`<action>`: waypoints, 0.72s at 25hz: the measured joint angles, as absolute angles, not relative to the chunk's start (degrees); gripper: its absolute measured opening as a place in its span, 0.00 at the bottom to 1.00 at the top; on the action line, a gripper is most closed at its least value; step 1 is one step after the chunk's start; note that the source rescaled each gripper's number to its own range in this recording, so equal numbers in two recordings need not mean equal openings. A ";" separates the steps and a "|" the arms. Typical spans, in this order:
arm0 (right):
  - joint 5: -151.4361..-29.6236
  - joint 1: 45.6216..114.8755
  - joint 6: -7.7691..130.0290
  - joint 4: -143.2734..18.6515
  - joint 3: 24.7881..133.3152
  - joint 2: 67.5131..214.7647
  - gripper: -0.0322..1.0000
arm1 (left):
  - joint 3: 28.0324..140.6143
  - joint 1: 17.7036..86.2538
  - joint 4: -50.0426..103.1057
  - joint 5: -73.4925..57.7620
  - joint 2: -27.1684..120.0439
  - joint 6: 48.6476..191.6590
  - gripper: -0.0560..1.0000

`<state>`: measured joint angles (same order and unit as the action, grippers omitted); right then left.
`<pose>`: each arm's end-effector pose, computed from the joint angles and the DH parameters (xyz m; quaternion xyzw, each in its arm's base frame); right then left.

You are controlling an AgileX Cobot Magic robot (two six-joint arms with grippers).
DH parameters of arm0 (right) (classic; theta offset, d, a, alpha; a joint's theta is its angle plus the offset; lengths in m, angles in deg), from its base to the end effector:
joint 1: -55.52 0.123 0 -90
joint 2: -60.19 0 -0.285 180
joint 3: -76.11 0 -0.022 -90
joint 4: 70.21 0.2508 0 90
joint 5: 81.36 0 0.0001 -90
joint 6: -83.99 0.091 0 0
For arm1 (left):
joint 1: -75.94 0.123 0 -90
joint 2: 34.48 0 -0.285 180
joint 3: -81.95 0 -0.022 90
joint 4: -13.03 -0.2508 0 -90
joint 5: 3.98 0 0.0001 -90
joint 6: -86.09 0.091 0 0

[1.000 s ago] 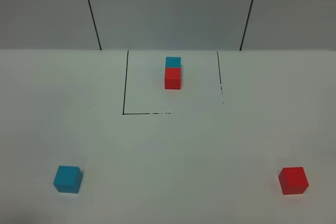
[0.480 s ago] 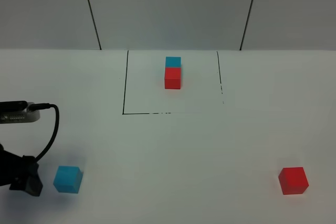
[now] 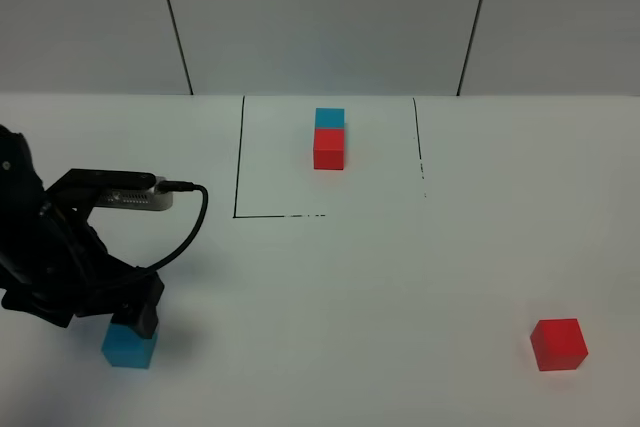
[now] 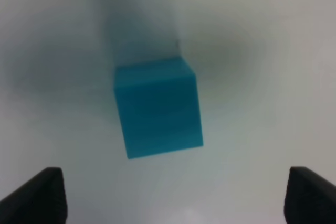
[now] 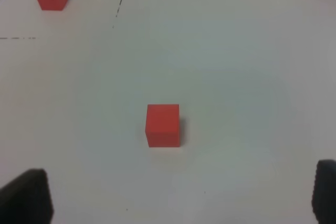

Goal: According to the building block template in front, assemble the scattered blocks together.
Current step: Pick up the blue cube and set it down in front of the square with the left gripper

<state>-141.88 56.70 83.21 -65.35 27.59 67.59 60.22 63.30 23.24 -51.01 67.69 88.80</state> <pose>-0.0061 0.0066 0.2781 -0.0162 0.8492 0.0442 0.5260 0.2856 -0.0762 0.1910 0.0778 0.9914 -0.0763 0.0724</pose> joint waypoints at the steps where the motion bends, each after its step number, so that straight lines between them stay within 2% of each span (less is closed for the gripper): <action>1: -141.88 56.70 83.21 -65.35 27.59 67.59 1.00 | 60.62 62.39 21.77 -51.01 68.56 86.99 0.81; 7: -141.88 56.70 83.21 -65.35 27.59 67.59 1.00 | 60.99 60.43 16.00 -50.03 72.43 80.53 0.81; 18: -141.88 56.70 83.21 -65.35 27.59 67.59 1.00 | 61.00 60.36 17.03 -43.95 79.85 80.04 0.80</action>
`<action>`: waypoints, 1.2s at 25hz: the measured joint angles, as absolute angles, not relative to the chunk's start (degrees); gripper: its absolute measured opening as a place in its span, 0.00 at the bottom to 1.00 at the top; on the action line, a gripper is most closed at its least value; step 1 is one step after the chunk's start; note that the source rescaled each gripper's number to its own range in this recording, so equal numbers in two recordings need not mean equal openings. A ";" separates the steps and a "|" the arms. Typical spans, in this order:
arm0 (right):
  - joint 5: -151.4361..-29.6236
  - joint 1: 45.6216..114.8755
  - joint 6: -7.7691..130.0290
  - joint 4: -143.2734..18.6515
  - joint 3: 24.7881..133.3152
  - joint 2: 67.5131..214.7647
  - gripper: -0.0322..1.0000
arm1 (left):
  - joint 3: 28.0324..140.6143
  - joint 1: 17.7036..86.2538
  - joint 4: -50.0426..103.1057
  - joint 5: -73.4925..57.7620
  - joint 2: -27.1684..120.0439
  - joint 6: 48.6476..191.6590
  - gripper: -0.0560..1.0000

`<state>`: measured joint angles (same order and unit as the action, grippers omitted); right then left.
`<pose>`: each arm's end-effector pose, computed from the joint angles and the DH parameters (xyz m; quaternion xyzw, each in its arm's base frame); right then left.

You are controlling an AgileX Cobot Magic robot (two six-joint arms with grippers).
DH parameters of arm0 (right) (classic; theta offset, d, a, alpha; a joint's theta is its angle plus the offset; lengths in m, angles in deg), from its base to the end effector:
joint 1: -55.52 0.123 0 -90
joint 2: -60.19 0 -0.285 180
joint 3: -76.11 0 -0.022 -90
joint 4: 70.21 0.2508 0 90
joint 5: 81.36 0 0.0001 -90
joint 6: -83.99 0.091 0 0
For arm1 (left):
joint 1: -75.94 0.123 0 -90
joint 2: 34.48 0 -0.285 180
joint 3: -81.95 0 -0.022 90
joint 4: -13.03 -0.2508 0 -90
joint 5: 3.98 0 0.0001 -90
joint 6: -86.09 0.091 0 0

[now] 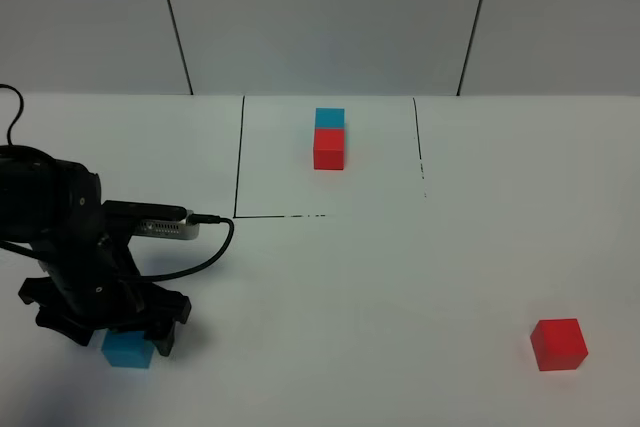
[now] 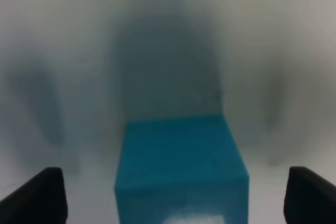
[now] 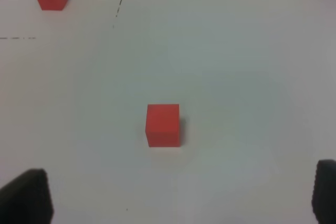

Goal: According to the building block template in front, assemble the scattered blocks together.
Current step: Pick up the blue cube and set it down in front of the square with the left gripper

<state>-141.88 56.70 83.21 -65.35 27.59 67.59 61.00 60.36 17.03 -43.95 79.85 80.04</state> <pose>-0.0061 0.0066 0.2781 -0.0162 0.8492 0.0442 0.5260 0.3043 -0.0891 0.1294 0.0572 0.9972 -0.0309 0.0363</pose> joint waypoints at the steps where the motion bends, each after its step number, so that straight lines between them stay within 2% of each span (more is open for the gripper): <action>1: -141.88 56.70 83.21 -65.35 27.59 67.59 1.00 | 61.00 60.36 17.52 -43.52 80.65 80.04 0.80; 5: -141.88 56.70 83.21 -65.35 27.59 67.59 1.00 | 61.00 60.36 18.50 -42.36 82.77 80.04 0.75; 8: -141.88 56.70 83.21 -65.35 27.59 67.59 1.00 | 61.05 60.36 18.50 -41.77 82.96 80.04 0.63; 12: -141.88 56.70 83.21 -65.35 27.59 67.59 1.00 | 61.06 60.36 18.50 -41.66 82.96 80.04 0.33; 14: -141.88 56.70 83.21 -65.35 27.59 67.59 1.00 | 61.28 60.36 18.50 -42.04 82.97 80.04 0.08; 18: -141.88 56.70 83.21 -65.35 27.59 67.59 1.00 | 65.06 60.36 18.54 -47.51 83.02 80.98 0.05; 23: -141.88 56.70 83.21 -65.35 27.59 67.59 1.00 | 77.58 60.07 18.54 -58.00 82.58 91.00 0.05; 30: -141.88 56.70 83.21 -65.35 27.59 67.59 1.00 | 92.52 53.34 16.96 -62.10 83.27 118.95 0.05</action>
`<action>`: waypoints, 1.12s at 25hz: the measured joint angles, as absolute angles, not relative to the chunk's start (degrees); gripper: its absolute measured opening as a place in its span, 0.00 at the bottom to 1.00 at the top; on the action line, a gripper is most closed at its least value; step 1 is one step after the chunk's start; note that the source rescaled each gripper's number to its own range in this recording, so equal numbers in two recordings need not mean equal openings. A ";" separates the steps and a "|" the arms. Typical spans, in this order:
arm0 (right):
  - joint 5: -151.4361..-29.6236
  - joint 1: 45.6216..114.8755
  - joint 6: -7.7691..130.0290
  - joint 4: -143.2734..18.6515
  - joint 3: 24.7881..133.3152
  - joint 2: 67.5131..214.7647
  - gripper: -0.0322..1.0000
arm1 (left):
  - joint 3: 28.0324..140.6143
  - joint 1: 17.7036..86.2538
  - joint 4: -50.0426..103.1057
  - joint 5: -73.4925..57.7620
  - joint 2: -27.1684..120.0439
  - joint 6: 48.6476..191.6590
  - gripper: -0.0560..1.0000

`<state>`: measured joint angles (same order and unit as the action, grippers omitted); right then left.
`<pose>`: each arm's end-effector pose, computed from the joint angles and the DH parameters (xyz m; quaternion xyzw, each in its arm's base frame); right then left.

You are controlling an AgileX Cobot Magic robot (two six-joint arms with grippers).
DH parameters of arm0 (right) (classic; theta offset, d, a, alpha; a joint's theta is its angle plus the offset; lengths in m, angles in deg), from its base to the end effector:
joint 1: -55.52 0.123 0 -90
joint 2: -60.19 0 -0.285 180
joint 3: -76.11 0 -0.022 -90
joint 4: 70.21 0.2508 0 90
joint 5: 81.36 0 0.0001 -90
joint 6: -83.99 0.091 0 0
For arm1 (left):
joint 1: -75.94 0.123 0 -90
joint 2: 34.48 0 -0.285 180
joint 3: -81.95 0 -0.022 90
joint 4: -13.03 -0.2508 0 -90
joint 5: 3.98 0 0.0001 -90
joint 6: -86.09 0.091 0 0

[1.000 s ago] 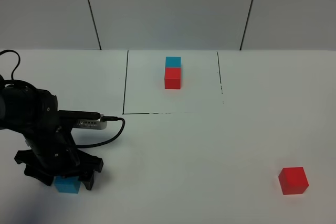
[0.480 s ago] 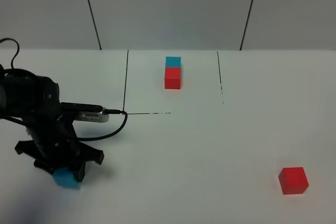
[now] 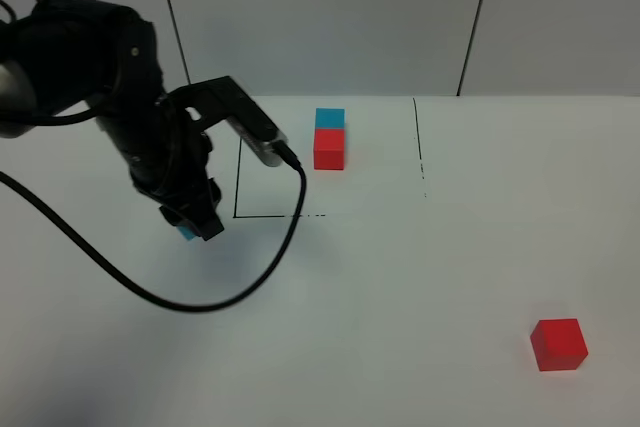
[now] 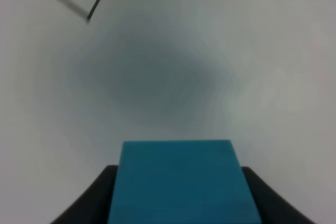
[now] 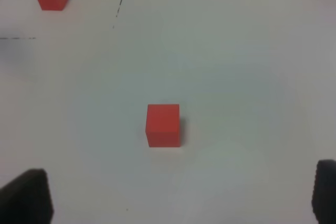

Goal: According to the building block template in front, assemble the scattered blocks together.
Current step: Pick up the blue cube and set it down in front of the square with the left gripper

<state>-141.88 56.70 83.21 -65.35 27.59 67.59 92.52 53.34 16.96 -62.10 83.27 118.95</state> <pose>-0.0061 0.0066 0.2781 -0.0162 0.8492 0.0442 0.5260 0.3690 -0.1593 0.2343 0.4486 0.8840 -0.0196 0.1301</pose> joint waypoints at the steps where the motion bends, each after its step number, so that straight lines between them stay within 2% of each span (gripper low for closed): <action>1: -141.88 56.70 83.21 -65.35 27.59 67.59 1.00 | 94.10 51.83 16.96 -62.46 84.26 122.27 0.05; 6: -141.88 56.70 83.21 -65.35 27.59 67.59 1.00 | 104.71 46.00 16.96 -65.80 93.05 130.17 0.05; 14: -141.88 56.70 83.21 -65.35 27.59 67.59 1.00 | 118.57 38.94 12.45 -69.08 105.42 134.08 0.05; 20: -141.88 56.70 83.21 -65.35 27.59 67.59 1.00 | 120.93 36.24 12.07 -69.25 109.90 137.77 0.05; 28: -141.88 56.70 83.21 -65.35 27.59 67.59 1.00 | 120.93 35.96 11.60 -67.98 114.04 137.97 0.05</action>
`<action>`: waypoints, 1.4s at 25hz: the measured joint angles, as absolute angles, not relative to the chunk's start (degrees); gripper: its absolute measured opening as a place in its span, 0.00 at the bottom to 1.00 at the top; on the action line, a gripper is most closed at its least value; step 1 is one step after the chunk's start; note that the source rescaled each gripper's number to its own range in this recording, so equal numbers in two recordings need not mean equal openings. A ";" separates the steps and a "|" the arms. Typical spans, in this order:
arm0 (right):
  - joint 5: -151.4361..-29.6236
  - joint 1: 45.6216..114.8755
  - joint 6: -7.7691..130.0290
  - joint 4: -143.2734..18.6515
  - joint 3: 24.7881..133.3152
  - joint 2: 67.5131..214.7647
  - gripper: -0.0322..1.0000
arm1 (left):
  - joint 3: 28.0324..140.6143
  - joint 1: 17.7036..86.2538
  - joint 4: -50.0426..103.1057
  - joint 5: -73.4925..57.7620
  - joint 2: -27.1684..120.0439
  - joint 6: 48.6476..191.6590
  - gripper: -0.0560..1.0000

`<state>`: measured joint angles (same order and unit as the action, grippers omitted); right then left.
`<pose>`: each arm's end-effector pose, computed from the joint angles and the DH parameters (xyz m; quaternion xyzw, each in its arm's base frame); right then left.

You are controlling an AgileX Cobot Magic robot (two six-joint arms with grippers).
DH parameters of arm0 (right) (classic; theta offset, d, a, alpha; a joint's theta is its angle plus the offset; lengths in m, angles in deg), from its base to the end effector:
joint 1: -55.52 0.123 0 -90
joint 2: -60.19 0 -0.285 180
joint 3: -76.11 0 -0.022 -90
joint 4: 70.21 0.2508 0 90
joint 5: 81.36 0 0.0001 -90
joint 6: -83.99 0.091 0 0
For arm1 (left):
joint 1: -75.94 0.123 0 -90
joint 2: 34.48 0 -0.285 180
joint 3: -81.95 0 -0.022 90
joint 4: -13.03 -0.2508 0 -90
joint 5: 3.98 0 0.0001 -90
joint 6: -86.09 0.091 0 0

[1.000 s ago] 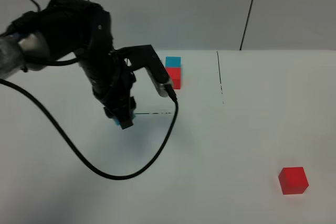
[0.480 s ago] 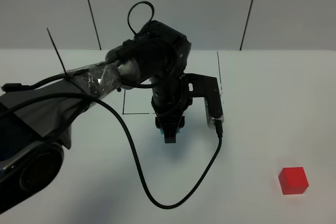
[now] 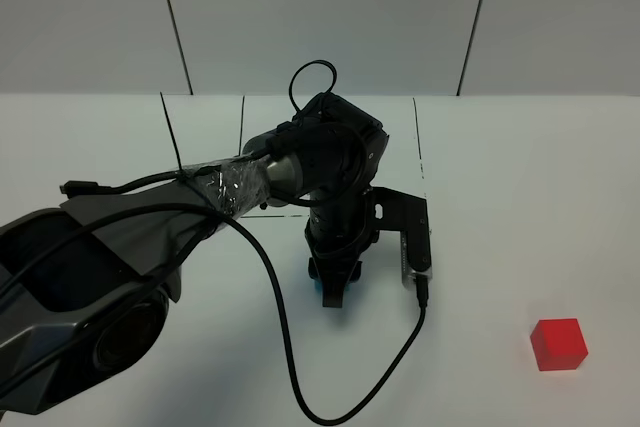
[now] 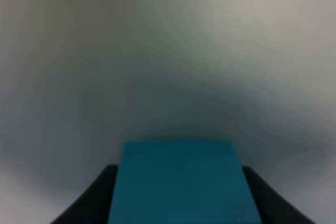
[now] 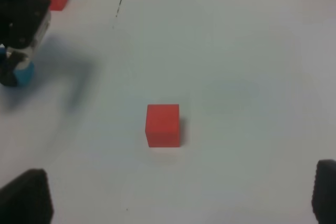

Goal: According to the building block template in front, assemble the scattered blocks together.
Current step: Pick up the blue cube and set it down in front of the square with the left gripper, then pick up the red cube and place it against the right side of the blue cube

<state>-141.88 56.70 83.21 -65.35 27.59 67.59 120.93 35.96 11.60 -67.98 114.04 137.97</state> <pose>-0.0061 0.0066 0.2781 -0.0162 0.8492 0.0442 0.5260 0.3821 -0.3177 0.1183 0.7207 0.6909 0.0173 0.0548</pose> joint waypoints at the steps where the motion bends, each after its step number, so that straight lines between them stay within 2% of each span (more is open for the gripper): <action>1: -141.88 56.70 83.21 -65.35 27.59 67.59 1.00 | 120.93 35.96 11.60 -67.37 114.33 137.97 0.05; 24: -141.88 56.70 83.21 -65.35 27.59 67.59 1.00 | 121.12 35.96 11.31 -66.11 115.43 134.04 0.07; 26: -141.88 56.70 83.21 -65.35 27.59 67.59 1.00 | 121.32 35.96 11.31 -66.11 115.57 133.41 0.16; 28: -141.88 56.70 83.21 -65.35 27.59 67.59 1.00 | 122.16 35.96 11.28 -66.68 115.94 132.96 0.35; 31: -141.88 56.70 83.21 -65.35 27.59 67.59 1.00 | 124.17 35.96 11.29 -69.28 116.13 132.37 0.68; 33: -141.82 56.70 83.21 -65.35 27.59 67.59 1.00 | 126.05 35.90 11.29 -71.55 115.76 132.09 0.84; 35: -141.82 56.70 83.21 -65.35 27.59 67.59 1.00 | 128.14 35.90 11.22 -72.22 114.90 131.32 0.94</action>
